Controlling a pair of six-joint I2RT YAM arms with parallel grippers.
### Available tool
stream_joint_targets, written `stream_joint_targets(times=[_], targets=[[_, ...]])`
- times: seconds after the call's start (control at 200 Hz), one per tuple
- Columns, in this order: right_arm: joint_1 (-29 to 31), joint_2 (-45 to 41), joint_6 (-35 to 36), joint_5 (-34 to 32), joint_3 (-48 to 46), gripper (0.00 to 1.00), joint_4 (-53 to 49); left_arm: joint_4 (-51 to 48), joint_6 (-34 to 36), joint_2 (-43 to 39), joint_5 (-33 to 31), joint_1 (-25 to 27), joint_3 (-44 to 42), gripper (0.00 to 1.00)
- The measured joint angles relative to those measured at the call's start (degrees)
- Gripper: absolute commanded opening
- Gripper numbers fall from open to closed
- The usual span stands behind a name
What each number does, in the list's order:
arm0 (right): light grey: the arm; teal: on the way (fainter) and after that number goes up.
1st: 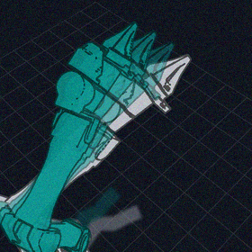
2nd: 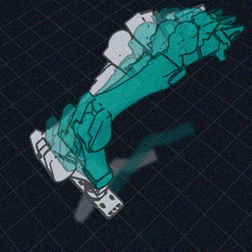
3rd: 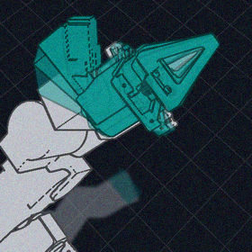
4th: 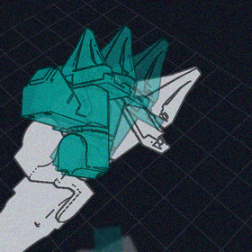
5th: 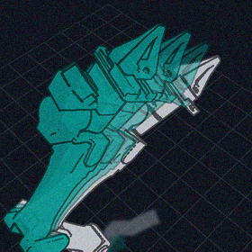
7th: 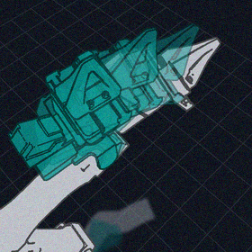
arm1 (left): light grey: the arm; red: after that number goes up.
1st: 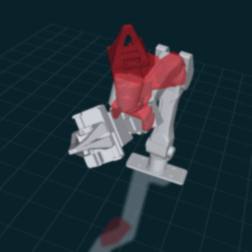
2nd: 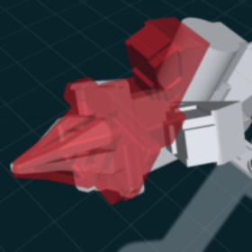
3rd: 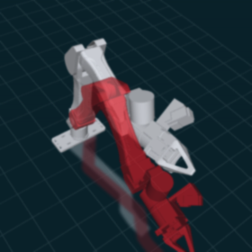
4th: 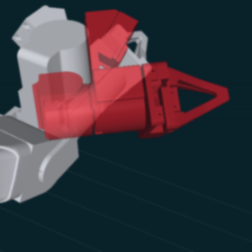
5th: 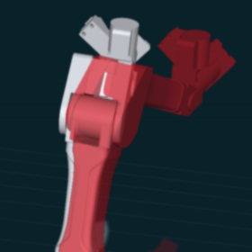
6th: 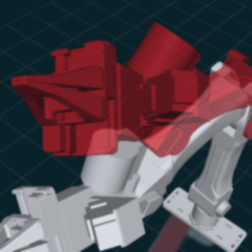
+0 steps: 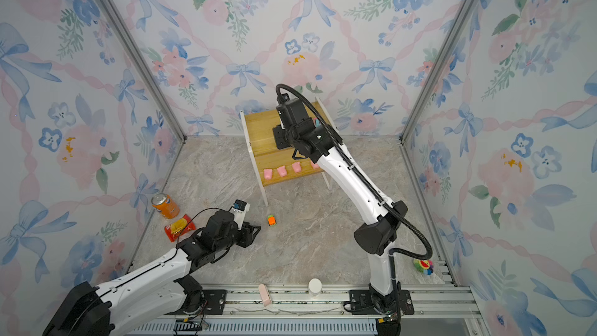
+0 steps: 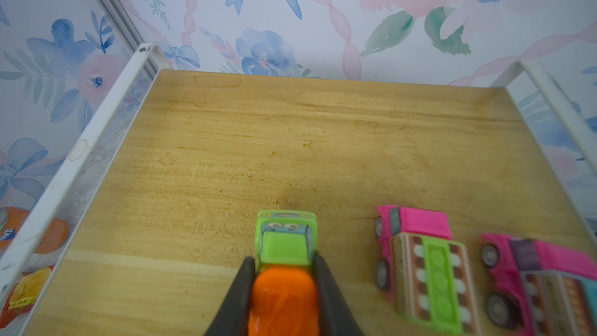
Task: Place and organize the plastic toys onto the shelf
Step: 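Set the truck on the top shelf, open and withdraw the right gripper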
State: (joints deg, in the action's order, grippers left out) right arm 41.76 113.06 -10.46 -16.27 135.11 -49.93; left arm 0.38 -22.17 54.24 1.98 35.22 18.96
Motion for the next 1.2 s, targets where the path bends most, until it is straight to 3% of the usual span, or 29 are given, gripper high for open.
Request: stream_joint_targets(times=[0.405,0.635,0.85,0.965,1.2], targets=[[0.0,-0.2,-0.8,1.0,-1.1,0.52,0.9,0.5,0.0,0.0,0.0,-0.1,0.0,0.55],[0.0,-3.2,-0.1,1.0,-3.8,0.53,0.9,0.9,0.0,0.7,0.4,-0.2,0.0,0.54],[2.4,-13.4,2.5,-0.7,-9.6,0.55,1.8,1.3,0.0,0.7,0.5,-0.2,0.0,0.55],[6.6,-23.5,3.7,-2.6,-18.5,0.55,4.6,1.3,0.0,0.7,0.4,-0.4,0.0,0.55],[11.2,-43.3,1.0,-4.0,-52.6,0.58,16.4,1.3,0.0,0.7,0.4,-1.1,0.0,0.55]])
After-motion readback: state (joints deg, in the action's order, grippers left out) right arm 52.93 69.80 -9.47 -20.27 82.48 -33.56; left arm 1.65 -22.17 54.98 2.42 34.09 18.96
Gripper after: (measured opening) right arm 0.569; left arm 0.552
